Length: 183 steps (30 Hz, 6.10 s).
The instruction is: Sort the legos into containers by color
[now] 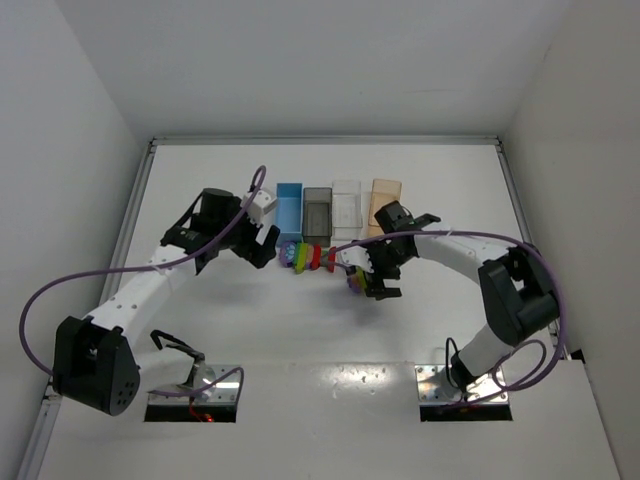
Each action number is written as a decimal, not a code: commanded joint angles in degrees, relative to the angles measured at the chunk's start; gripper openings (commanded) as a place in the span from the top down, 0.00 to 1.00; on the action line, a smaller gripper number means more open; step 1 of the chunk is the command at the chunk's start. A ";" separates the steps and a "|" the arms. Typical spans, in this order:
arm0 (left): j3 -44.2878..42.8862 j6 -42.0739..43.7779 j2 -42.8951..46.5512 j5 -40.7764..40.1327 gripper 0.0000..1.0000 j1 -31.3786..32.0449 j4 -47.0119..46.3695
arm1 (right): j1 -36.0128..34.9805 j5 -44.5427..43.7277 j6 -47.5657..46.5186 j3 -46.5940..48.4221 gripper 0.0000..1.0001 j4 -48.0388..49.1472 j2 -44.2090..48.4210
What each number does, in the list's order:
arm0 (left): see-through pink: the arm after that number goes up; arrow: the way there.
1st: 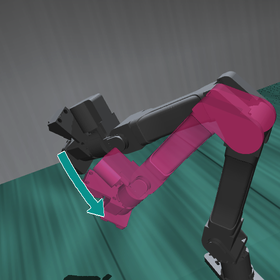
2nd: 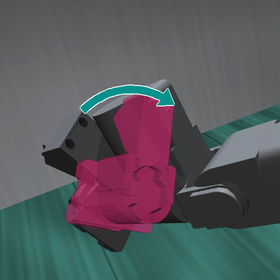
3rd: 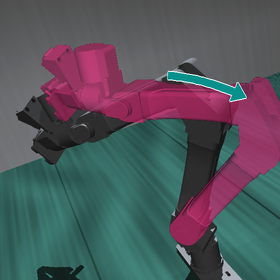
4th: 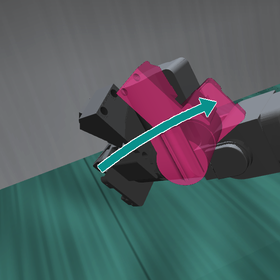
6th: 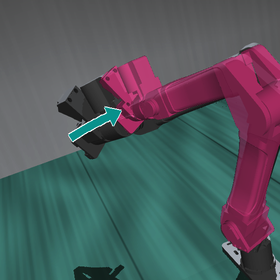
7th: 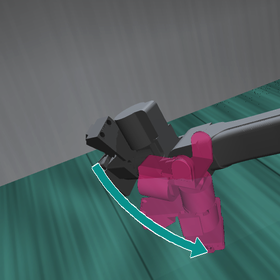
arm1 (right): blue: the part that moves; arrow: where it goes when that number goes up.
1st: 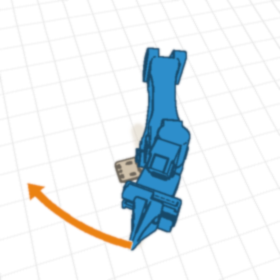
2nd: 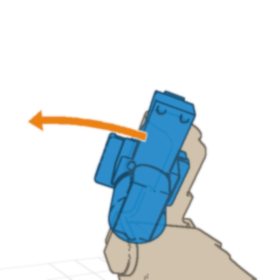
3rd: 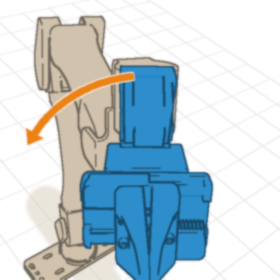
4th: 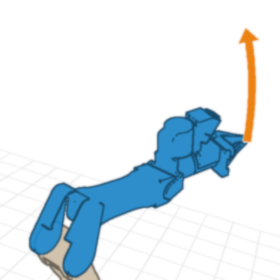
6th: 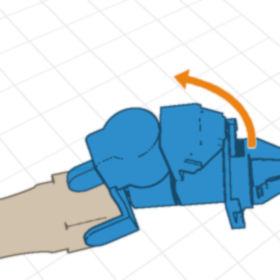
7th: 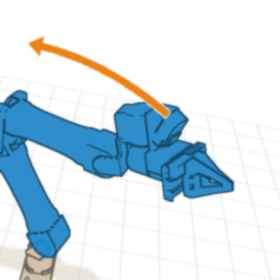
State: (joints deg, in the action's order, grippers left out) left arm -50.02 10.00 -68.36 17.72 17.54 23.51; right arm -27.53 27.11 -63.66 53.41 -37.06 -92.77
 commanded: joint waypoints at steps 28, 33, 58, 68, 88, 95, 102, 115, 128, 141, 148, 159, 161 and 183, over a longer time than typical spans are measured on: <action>-0.34 -1.38 -1.78 2.05 0.00 0.83 -1.36 | 1.16 0.05 -1.64 1.96 0.01 9.90 -9.18; 0.98 -4.37 -1.16 6.36 0.00 0.83 -1.36 | 1.16 -0.48 3.09 1.44 0.31 14.89 -7.61; -7.28 -24.15 -7.14 38.27 0.04 -1.98 -6.37 | -3.50 9.36 40.46 7.59 0.94 22.39 10.51; -10.10 -27.05 -11.53 39.41 0.11 -1.98 -8.47 | -7.27 7.61 38.35 9.96 0.94 21.85 8.92; -9.04 -32.41 -14.70 41.61 0.20 -1.98 -11.99 | -13.08 -5.49 37.12 11.02 0.94 25.90 6.11; -8.52 -32.41 -15.23 41.00 0.32 -1.98 -12.52 | -13.60 -7.77 37.12 11.02 0.94 27.12 6.11; -8.52 -32.94 -16.28 40.47 0.39 -1.98 -13.14 | -14.13 -7.78 37.12 11.02 0.94 27.13 6.63; -7.46 -33.47 -16.81 41.00 0.65 -1.98 -14.81 | -15.19 -8.39 37.12 9.88 0.94 26.60 7.17; -2.28 -37.25 -13.29 38.45 1.00 -10.77 -19.28 | -12.90 -14.46 37.12 1.97 0.99 29.76 12.00; -4.65 -38.22 -13.82 32.57 1.00 -12.00 -21.58 | -7.20 -11.22 39.22 -2.17 0.99 26.96 15.52; -4.13 -30.92 -8.55 26.33 1.00 -8.49 -16.13 | -6.66 -5.76 43.96 -2.69 0.94 11.23 11.92; -3.07 -27.94 -4.77 25.09 1.00 -7.96 -14.54 | -6.13 -11.72 47.05 -6.21 0.72 12.62 7.18; -3.07 -27.93 -4.24 25.09 1.00 -7.96 -14.54 | -6.13 -12.52 47.05 -6.21 0.60 12.62 5.69; 1.33 -26.79 0.68 26.92 1.00 -7.96 -14.54 | -5.61 -2.96 50.04 -0.15 0.14 6.30 11.74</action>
State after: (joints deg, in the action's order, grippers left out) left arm -48.86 -17.39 -70.19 41.87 9.10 10.70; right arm -33.54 18.48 -14.74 48.07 -30.50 -85.65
